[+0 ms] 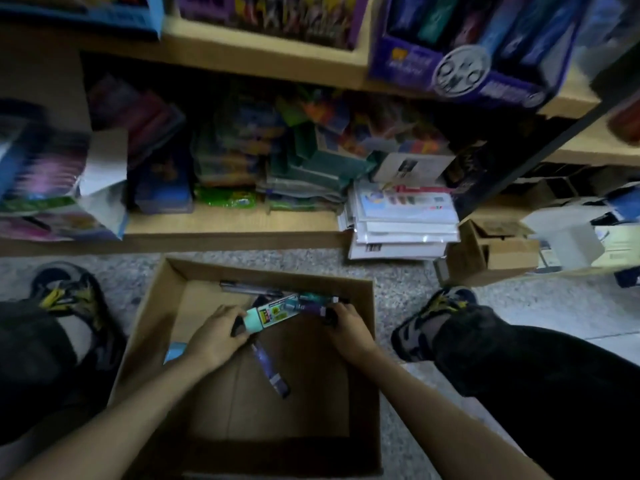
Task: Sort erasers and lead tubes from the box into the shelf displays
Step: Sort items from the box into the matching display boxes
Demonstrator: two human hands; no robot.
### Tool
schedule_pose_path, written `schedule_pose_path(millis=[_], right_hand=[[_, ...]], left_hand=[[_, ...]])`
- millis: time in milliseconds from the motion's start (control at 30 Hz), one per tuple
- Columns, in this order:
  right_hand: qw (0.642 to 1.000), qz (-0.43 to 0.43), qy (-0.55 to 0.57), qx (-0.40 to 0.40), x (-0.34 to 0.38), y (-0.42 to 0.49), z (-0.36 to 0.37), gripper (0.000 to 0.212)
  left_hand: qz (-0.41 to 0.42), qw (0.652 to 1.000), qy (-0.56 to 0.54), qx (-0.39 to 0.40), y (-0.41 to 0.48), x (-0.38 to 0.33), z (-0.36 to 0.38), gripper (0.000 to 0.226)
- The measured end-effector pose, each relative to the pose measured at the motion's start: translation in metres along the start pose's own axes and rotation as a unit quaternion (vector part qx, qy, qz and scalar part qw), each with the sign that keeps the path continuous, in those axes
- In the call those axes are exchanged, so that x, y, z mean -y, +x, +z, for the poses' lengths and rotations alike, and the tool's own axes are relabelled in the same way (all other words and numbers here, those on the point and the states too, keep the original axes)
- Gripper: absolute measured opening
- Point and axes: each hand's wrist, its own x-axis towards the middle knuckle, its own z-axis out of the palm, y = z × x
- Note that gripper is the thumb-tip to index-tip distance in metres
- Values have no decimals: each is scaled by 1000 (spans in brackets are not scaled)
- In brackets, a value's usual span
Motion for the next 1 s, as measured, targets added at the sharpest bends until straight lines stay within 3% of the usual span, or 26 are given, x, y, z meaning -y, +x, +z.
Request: schedule_pose_path(millis=[233, 367, 533, 633, 800, 900, 1000], right_hand=[[999, 25, -39, -3, -13, 45, 30, 63], [994, 36, -102, -14, -13, 37, 55, 67], [991, -20, -129, -32, -5, 3, 78, 65], [990, -47, -135, -3, 0, -12, 88, 60], [982, -15, -182, -41, -5, 1, 75, 65], [988, 23, -150, -26, -11, 16, 65, 82], [992, 51, -115, -28, -11, 27, 62, 77]], left_hand=[[-14, 992, -112, -53, 36, 3, 29, 50], [42, 997, -33, -58, 33, 7, 53, 49], [58, 992, 44, -99, 0, 16, 75, 37], [19, 996, 61, -69, -21, 24, 83, 45], [-102, 987, -70, -99, -17, 20, 76, 68], [-143, 987, -26, -71, -5, 13, 74, 87], [-178, 982, 5, -62, 5, 5, 79, 90]])
